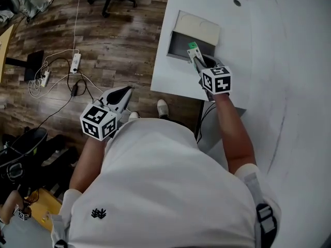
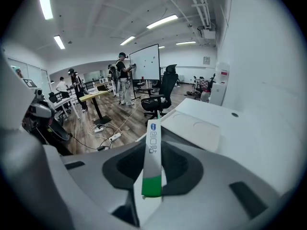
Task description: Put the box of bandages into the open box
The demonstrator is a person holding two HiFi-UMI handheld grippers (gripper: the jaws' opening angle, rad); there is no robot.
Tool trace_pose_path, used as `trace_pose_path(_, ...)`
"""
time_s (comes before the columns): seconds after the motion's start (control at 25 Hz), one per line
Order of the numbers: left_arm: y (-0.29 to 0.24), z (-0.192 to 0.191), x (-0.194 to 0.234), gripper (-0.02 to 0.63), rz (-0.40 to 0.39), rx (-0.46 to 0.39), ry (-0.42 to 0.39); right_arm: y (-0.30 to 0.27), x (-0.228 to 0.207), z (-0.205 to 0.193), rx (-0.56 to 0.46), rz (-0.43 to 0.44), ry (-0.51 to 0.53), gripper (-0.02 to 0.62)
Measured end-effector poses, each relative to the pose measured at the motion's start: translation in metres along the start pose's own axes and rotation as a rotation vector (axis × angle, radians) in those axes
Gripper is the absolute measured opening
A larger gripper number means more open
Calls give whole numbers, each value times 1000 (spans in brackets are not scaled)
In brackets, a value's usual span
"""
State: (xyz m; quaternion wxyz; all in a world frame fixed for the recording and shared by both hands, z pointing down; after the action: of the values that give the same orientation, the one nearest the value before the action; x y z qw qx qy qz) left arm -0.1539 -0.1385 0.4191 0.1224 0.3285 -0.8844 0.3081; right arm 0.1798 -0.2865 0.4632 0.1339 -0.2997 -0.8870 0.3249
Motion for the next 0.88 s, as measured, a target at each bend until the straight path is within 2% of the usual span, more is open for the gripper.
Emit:
trace_pose_path(0.32,-21,9,-8,8,101,-22,38,-53,-36,3,43,89,101,92)
trace_pose_path(0.88,-24,8,-26,9,243,-37,115,-118,-51,-10,131,194,227,92)
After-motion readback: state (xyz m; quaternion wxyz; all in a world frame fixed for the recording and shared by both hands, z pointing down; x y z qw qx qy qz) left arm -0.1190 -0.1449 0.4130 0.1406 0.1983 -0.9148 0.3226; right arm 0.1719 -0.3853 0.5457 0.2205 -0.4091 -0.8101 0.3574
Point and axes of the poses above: the fingertips, and each gripper's own axes: y backward along the fingers, x to its left, z out of its top, the point moved 9 cm from there along y, backward along the fingers, and after that the axes turned 7 degrees about y, right-handed, at the moved point
